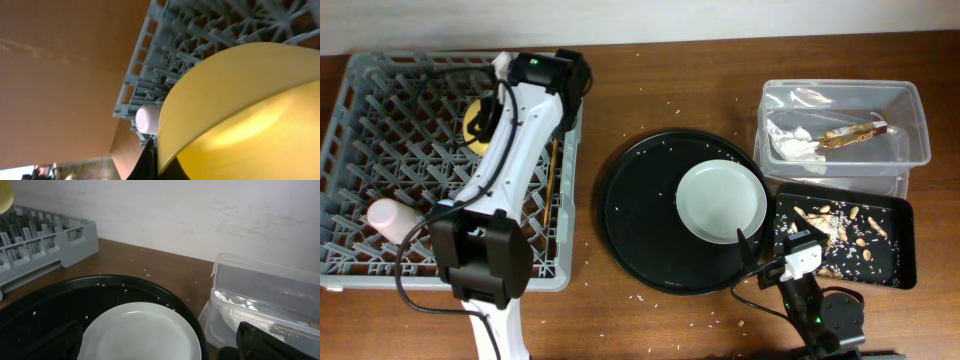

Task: Sort waste into correct bins and load items into the dishwasher rack
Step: 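Place the yellow bowl into the grey rack with the left gripper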

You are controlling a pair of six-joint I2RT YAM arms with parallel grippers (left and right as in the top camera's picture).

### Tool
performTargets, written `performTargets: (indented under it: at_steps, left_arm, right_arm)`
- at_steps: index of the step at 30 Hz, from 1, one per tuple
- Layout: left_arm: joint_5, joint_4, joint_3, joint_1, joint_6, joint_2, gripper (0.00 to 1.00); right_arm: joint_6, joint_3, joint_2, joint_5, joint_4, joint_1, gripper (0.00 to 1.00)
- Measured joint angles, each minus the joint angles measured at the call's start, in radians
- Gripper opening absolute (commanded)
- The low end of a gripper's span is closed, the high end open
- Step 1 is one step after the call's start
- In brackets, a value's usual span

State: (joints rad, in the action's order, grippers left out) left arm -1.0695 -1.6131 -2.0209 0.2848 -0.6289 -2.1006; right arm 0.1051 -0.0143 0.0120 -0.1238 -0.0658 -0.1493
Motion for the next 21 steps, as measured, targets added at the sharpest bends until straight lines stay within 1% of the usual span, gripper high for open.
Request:
performTargets:
  at_steps: [2,5,6,8,10,12,15,17,21]
  left_arm:
    - [0.006,0.068,0.095,-0.018,-0.017,0.0,0.0]
    - [0.007,0.1,0.186,-0.011,-0.027,-0.001,0.0]
    - [-0.019,0.096,0.207,-0.008,-0.031,-0.001,0.0]
    - [-0.047,0.047,0.209,-0.01,-0.06,-0.001,0.0]
    - [-0.05,0.031,0.21,-0.012,-0.077,-0.001,0.0]
    - [-0.049,0.05,0.212,-0.017,-0.086,-0.001,0.0]
    - [-0.07,0.134,0.263,-0.019,-0.098,0.009,0.0]
    - [-0.112,0.137,0.291,-0.02,-0.103,0.012,0.0]
    - [-0.097,0.111,0.29,0.001,-0.106,0.027,0.0]
  right_arm:
    - [0.0,0.0,0.0,0.0,0.0,0.0,0.98]
    - [-0.001,0.0,0.0,0.0,0.0,0.0,0.99]
    - [-0.001,0.0,0.0,0.0,0.0,0.0,0.98]
    - [0.0,0.0,0.0,0.0,0.0,0.0,0.98]
    - [0.0,0.0,0.0,0.0,0.0,0.0,0.98]
    - [0.0,0.0,0.0,0.0,0.0,0.0,0.98]
    - [-0.001,0.0,0.0,0.0,0.0,0.0,0.98]
    - [-0.001,0.0,0.0,0.0,0.0,0.0,0.98]
    - [0.0,0.0,0.0,0.0,0.0,0.0,0.98]
